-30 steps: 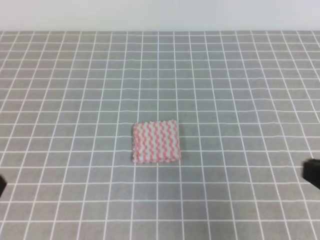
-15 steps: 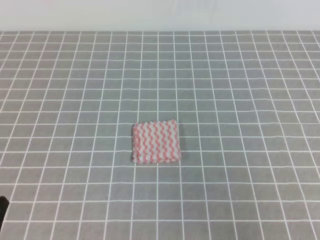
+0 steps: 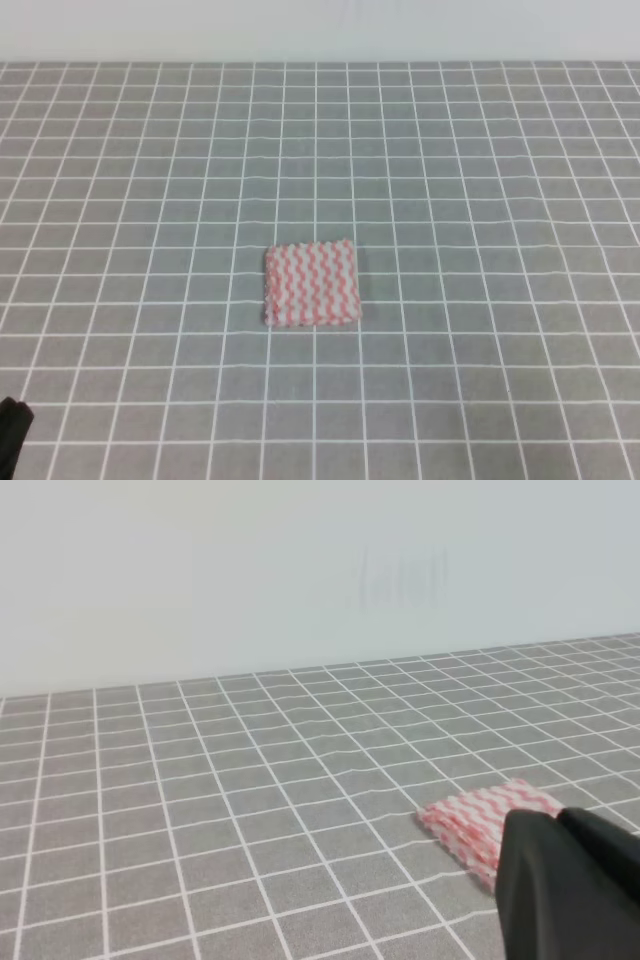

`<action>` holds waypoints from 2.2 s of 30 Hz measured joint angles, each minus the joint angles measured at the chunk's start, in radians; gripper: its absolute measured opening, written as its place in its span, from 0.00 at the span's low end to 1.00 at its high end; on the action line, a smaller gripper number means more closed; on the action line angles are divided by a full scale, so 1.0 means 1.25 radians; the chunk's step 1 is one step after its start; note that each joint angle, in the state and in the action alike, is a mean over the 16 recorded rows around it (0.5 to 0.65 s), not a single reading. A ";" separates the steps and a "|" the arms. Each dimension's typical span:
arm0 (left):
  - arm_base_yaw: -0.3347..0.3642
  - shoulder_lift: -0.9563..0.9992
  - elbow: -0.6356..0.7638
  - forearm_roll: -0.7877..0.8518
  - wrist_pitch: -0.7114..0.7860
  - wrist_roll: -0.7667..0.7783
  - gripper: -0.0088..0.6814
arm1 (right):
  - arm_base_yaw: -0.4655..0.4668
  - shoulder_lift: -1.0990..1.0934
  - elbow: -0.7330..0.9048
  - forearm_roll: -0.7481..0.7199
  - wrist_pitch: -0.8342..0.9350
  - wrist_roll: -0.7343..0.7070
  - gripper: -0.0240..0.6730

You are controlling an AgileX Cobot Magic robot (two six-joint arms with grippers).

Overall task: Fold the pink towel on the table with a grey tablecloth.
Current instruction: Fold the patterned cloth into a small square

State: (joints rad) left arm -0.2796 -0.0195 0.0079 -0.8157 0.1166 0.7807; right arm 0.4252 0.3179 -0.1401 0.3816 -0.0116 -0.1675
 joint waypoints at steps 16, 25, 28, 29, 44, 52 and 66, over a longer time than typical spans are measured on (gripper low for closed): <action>0.000 0.000 -0.001 0.000 0.014 0.001 0.01 | -0.125 -0.135 0.103 -0.038 -0.008 -0.001 0.01; 0.000 0.000 0.000 0.000 0.021 0.001 0.01 | -0.206 -0.255 0.127 -0.046 0.103 -0.001 0.01; 0.000 0.000 0.000 0.000 0.022 0.001 0.01 | -0.213 -0.272 0.127 -0.053 0.144 -0.001 0.01; 0.000 0.000 0.000 0.000 0.023 0.001 0.01 | -0.213 -0.275 0.127 -0.057 0.157 -0.001 0.01; 0.000 0.000 0.000 0.000 0.027 0.001 0.01 | -0.214 -0.277 0.126 -0.098 0.273 0.000 0.01; 0.000 0.001 0.000 0.000 0.027 0.001 0.01 | -0.214 -0.276 0.125 -0.098 0.275 0.000 0.01; 0.004 0.002 -0.001 0.094 0.026 -0.058 0.01 | -0.214 -0.276 0.125 -0.098 0.274 0.000 0.01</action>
State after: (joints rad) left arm -0.2749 -0.0172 0.0067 -0.6978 0.1497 0.7083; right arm 0.1573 -0.0276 0.0167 0.2593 0.3306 -0.1670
